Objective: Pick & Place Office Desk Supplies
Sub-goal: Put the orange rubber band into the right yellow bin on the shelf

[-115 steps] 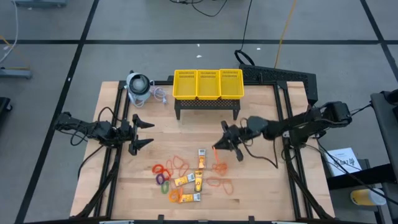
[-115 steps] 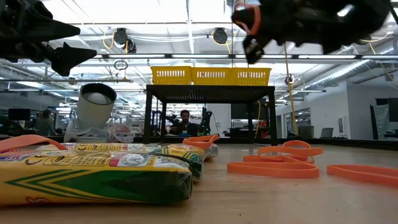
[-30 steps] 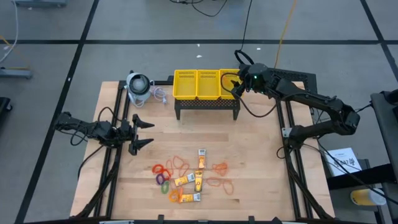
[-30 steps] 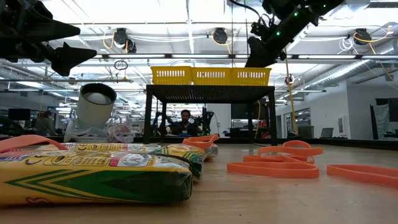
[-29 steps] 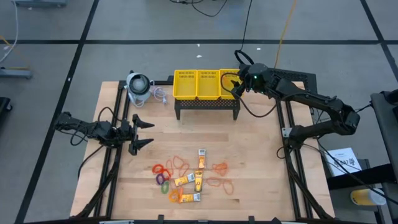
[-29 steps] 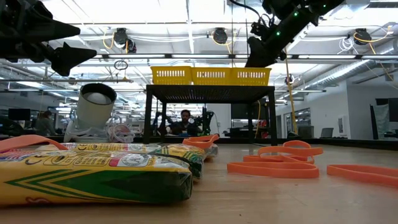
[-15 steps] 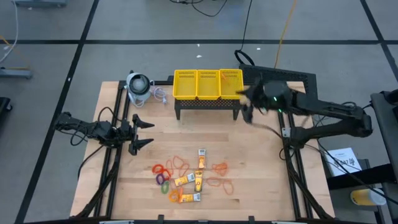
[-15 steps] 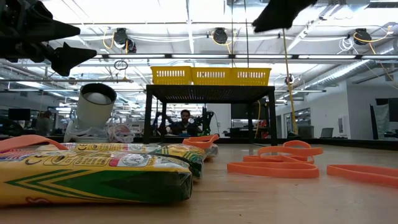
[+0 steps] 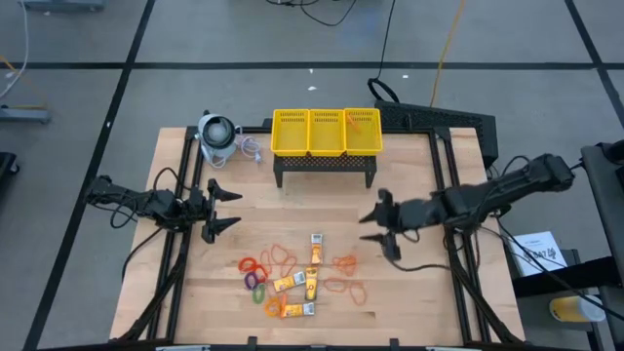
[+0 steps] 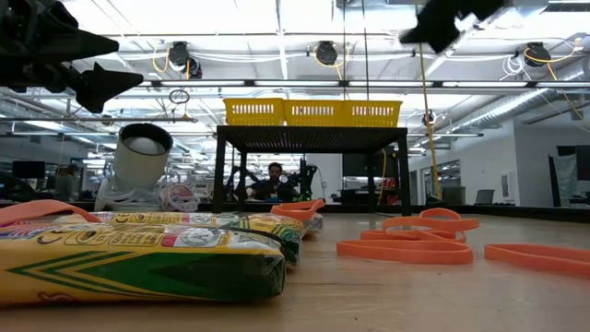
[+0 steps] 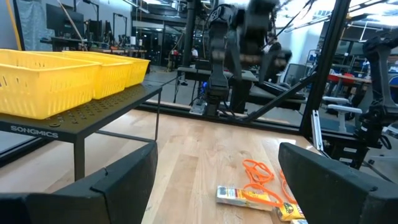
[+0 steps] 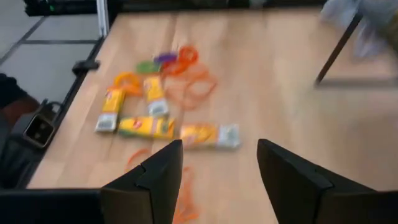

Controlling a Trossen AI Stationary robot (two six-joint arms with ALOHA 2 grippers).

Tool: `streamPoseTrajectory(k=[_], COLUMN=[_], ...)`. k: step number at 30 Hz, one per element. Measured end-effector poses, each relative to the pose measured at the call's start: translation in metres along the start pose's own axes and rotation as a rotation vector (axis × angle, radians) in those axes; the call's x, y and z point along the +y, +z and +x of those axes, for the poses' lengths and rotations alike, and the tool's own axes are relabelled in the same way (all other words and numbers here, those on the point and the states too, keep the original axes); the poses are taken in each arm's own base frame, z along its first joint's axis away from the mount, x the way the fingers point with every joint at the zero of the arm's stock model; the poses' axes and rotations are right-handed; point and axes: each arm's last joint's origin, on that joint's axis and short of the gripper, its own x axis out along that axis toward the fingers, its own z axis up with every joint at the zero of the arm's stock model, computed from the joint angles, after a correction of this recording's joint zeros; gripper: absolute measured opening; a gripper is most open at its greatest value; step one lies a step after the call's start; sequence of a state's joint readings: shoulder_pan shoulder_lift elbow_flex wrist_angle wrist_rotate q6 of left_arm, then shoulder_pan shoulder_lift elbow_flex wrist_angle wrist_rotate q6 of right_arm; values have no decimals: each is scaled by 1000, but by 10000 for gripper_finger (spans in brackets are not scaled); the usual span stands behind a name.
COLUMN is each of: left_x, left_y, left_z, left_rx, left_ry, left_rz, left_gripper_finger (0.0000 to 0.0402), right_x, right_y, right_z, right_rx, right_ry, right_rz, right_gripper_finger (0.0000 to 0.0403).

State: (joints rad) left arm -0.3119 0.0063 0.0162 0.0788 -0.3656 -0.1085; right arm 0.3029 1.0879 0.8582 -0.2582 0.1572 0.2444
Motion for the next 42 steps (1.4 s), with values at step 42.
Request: streamPoseTrajectory(k=[42], left_x=[0], left_y=[0], left_z=[0], left_rx=[0], left_ry=[0], left_rz=[0], left_gripper_finger=[340], right_x=[-19], right_y=[-106], right_z=[110], right_rx=[253], right_ry=[305], right_rz=[628], right_gripper_finger=[196])
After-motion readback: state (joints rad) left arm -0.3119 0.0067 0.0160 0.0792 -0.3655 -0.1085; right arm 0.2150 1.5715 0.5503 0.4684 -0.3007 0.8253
